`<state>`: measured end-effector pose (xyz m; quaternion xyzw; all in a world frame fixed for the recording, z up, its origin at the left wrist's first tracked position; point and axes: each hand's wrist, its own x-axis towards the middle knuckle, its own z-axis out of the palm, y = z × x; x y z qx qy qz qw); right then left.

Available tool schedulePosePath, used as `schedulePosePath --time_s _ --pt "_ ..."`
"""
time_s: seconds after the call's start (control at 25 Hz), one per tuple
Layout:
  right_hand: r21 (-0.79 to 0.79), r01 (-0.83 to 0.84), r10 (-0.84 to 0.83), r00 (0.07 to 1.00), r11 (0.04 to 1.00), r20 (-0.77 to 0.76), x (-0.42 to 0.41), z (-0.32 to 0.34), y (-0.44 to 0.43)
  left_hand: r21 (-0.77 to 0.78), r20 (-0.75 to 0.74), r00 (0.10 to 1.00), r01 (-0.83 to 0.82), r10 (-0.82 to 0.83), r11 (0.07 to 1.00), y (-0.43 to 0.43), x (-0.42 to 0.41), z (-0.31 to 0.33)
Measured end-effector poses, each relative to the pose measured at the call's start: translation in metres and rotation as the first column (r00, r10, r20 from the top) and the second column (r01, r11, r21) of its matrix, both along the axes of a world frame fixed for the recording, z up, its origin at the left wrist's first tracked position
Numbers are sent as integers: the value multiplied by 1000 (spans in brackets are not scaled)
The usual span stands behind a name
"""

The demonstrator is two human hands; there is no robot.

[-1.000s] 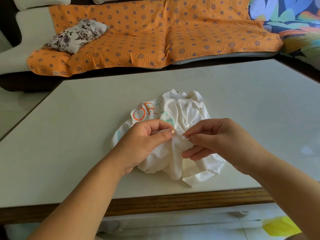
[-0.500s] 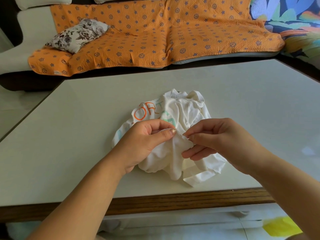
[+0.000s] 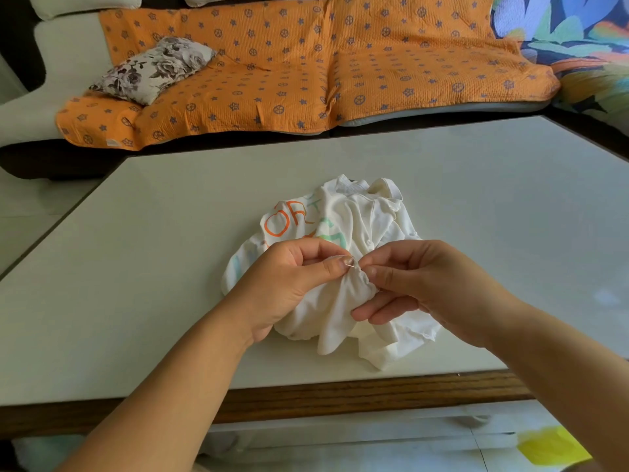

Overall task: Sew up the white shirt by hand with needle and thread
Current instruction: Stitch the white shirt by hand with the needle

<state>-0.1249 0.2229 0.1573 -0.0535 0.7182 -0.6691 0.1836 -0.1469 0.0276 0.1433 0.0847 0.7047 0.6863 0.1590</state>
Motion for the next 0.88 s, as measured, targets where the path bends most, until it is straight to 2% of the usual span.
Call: schedulePosePath --time_s 0.2,0.36,0.48,0.64,0.88 --pt "-115 -10 18 997 993 70 -1 2 -3 78 76 997 -20 14 997 1 2 1" --pt "-131 -24 35 996 991 79 -1 2 -4 91 98 995 -24 15 996 3 1 -2" --pt "-64 -25 28 998 998 48 2 0 -5 38 69 997 -41 39 998 8 2 -5" --pt "51 -4 9 995 999 -100 9 -2 -11 -55 22 996 -84 85 995 13 1 -7" --pt "196 204 -151 955 959 -256 7 -9 -18 -56 85 996 -36 40 998 15 2 -6"
